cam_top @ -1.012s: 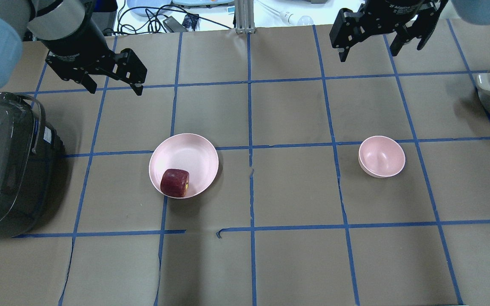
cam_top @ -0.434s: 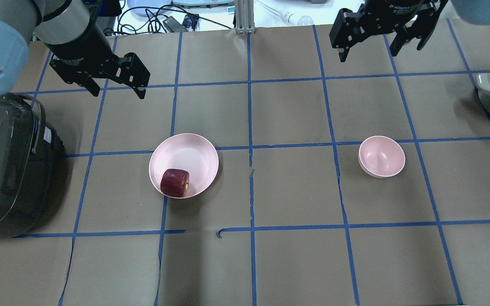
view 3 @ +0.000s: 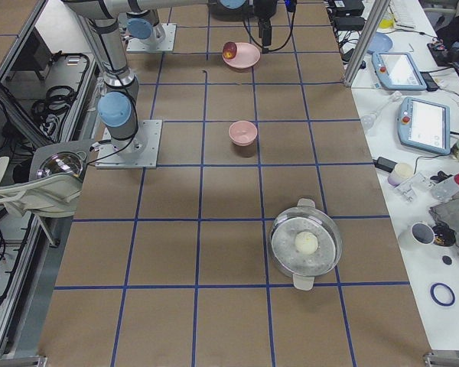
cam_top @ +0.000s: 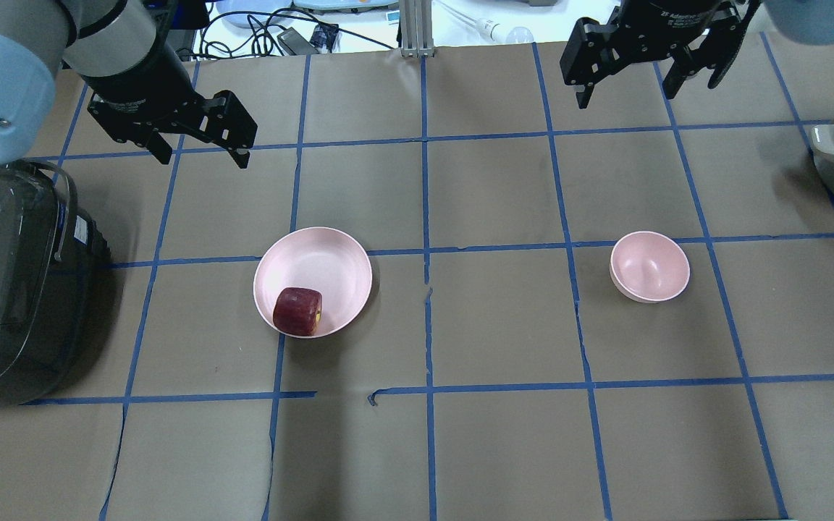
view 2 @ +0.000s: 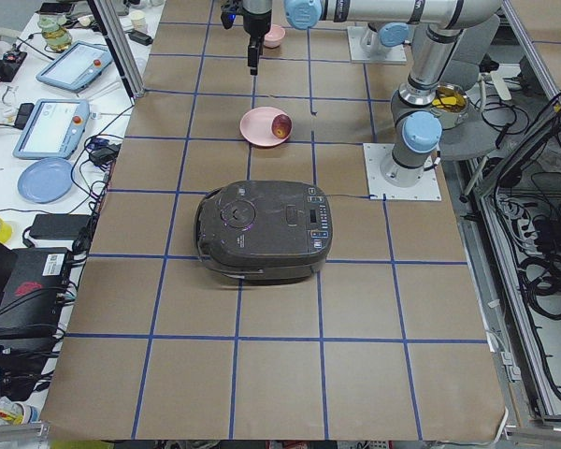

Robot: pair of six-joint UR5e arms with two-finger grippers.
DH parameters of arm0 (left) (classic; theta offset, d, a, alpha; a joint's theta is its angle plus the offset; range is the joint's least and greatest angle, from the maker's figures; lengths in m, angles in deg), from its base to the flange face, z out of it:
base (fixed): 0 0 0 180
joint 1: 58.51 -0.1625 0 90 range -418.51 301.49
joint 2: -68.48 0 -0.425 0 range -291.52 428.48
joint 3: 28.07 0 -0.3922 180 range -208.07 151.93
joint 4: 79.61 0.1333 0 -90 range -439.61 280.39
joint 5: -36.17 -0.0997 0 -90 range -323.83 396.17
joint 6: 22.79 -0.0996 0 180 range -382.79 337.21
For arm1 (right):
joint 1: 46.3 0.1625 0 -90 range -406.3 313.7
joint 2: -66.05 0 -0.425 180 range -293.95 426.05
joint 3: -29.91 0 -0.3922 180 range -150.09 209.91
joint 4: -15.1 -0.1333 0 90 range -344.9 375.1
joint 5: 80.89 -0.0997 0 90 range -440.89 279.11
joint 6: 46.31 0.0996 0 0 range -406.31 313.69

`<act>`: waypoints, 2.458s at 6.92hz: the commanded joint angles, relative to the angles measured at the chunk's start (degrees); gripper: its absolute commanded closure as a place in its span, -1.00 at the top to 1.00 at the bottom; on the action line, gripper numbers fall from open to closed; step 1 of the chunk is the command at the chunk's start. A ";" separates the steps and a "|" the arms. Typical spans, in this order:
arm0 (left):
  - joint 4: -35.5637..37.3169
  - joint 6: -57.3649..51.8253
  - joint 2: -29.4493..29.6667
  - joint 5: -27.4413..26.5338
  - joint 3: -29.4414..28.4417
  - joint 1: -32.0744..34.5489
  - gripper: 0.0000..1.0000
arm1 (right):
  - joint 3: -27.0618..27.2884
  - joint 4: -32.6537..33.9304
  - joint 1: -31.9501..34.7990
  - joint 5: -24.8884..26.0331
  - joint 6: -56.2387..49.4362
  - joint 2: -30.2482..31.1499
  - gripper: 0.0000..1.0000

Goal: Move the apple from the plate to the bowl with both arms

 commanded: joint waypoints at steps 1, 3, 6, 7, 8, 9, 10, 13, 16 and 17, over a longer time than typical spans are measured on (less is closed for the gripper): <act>0.42 0.01 0.12 -0.08 0.04 0.02 1.00 | 0.97 -0.02 -0.07 0.04 0.87 -0.06 1.00; 0.42 0.10 0.12 0.01 0.13 0.02 1.00 | 0.97 -0.01 -0.08 -0.22 0.87 0.02 1.00; 0.42 0.53 -0.05 0.44 0.83 0.02 1.00 | 0.80 -0.01 -0.16 0.13 0.96 0.02 1.00; 0.51 0.62 -0.05 0.53 0.83 0.02 1.00 | 0.71 -0.01 -0.16 0.39 0.96 0.03 1.00; 0.42 0.62 -0.05 0.53 0.83 0.02 1.00 | 0.54 -0.10 -0.16 0.48 0.96 0.20 1.00; 0.51 0.62 0.12 0.53 0.92 0.02 1.00 | 0.62 -0.01 -0.16 0.48 0.87 0.11 1.00; 0.42 0.62 0.03 0.45 1.62 0.45 1.00 | 0.97 -0.10 -0.16 0.65 0.87 0.03 1.00; 8.22 2.37 -0.06 0.01 10.81 3.52 1.00 | 1.32 -1.32 -5.74 0.48 -1.23 -2.41 1.00; 26.38 7.38 5.81 0.53 27.83 3.97 1.00 | 13.84 9.05 -15.96 0.65 -16.32 -6.37 1.00; 34.10 7.48 8.53 0.79 31.21 4.06 1.00 | 20.85 19.74 -18.42 0.57 -17.23 -8.83 1.00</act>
